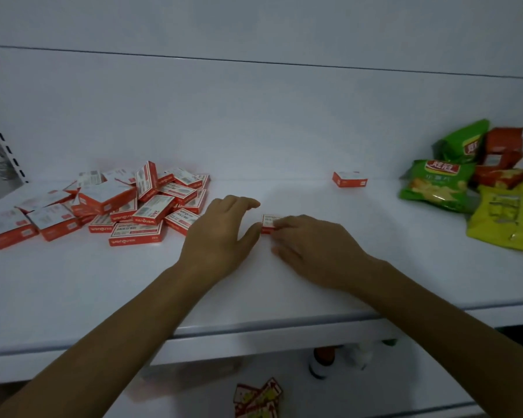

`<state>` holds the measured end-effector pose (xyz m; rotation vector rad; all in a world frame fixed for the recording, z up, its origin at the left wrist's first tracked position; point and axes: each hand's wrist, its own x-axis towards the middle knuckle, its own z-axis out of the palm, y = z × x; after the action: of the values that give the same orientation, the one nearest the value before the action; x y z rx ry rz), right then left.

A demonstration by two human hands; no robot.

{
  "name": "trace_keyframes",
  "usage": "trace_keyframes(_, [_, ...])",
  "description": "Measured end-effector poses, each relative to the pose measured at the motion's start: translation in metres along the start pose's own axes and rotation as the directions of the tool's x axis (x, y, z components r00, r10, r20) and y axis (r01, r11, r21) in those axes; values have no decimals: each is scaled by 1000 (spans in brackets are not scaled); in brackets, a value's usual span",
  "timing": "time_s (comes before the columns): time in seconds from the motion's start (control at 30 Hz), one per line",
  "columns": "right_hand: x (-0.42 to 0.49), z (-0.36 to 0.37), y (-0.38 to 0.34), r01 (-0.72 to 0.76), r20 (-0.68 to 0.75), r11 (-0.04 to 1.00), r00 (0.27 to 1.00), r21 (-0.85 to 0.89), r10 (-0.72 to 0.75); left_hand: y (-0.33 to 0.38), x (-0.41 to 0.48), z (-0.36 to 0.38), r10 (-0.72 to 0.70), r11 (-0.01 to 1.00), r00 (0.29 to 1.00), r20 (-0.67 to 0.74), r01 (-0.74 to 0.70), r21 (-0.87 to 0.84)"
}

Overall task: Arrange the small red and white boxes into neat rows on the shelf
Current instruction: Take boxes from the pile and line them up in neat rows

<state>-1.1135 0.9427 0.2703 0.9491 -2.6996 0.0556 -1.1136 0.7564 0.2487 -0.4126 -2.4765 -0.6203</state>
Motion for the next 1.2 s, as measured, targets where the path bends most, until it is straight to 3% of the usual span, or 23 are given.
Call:
trace_keyframes(0.17, [53, 13, 29, -115, 72, 987, 992, 111, 107, -2, 4, 1, 19, 1000, 1000, 25, -19, 16])
trace_keyframes(0.33, [103, 33, 50, -102, 157, 992, 984, 76, 89, -7, 6, 4, 24, 1000, 999, 33, -25, 19])
trace_keyframes(0.8, [146, 46, 62, -219, 254, 958, 952, 184, 169, -10, 10, 4, -31, 999, 999, 26, 30, 33])
trace_keyframes(0.9, [134, 38, 49, -159, 164, 969, 978, 191, 128, -7, 10, 0, -57, 998, 997, 44, 57, 6])
trace_keyframes(0.97, [117, 33, 36, -101, 98, 973, 992, 205, 82, -6, 10, -2, -81, 997, 996, 23, 81, -7])
trace_keyframes(1.2, [77, 15, -4, -85, 128, 957, 991, 276, 51, 5, -2, -16, -145, 989, 975, -171, 139, -49])
